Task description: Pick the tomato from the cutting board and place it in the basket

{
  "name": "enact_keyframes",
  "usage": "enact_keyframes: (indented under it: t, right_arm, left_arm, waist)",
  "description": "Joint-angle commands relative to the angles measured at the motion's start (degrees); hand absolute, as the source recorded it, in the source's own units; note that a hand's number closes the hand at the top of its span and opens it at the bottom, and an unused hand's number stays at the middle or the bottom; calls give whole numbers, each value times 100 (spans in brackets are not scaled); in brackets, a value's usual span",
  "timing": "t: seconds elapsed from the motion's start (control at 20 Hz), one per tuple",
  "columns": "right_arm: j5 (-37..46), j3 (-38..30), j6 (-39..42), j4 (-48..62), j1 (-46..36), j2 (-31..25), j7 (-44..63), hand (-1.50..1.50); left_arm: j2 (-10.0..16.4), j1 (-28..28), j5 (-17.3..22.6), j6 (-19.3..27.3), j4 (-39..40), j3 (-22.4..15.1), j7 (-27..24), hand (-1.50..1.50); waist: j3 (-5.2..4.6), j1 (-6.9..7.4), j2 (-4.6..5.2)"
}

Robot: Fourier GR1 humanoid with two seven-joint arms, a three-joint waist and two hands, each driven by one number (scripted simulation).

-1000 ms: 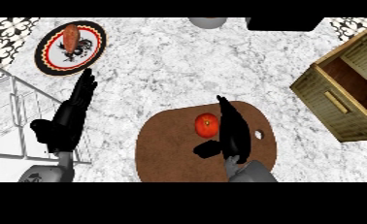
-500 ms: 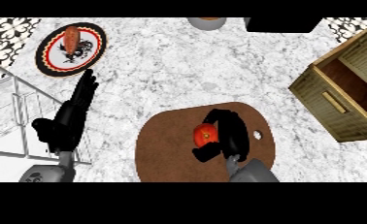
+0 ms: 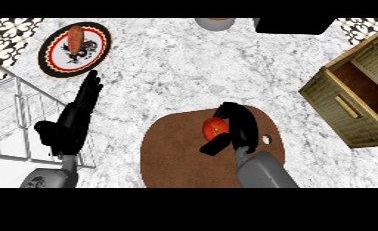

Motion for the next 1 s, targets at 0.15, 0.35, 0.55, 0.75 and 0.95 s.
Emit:
enact_keyframes:
  t: [0.15, 0.35, 0.55, 0.75, 0.95]
  right_arm:
    - [-501, -439, -1206, 701, -727, 139, -351, 150]
    - [-569, -404, -1943, 107, -780, 142, -707, 150]
    - [-566, -535, -2690, -81, -1253, 143, -852, 150]
    - [-10, -514, -2759, -599, -1502, 143, -100, 150]
    - [917, -726, -2245, -754, -1892, -1, 753, 150]
  left_arm:
    - [105, -715, -26, 316, 409, 439, 574, 0]
    - [404, -541, 21, 186, 10, 580, 889, 0]
    - [242, -242, -64, 192, -22, 459, 661, 0]
    - [311, -316, -1, 155, 149, 671, 625, 0]
    - [341, -288, -8, 226, -84, 718, 901, 0]
  waist:
    - [168, 24, 146]
    - [171, -8, 80]
    - [164, 23, 74]
    - [149, -122, 33]
    - [147, -163, 9]
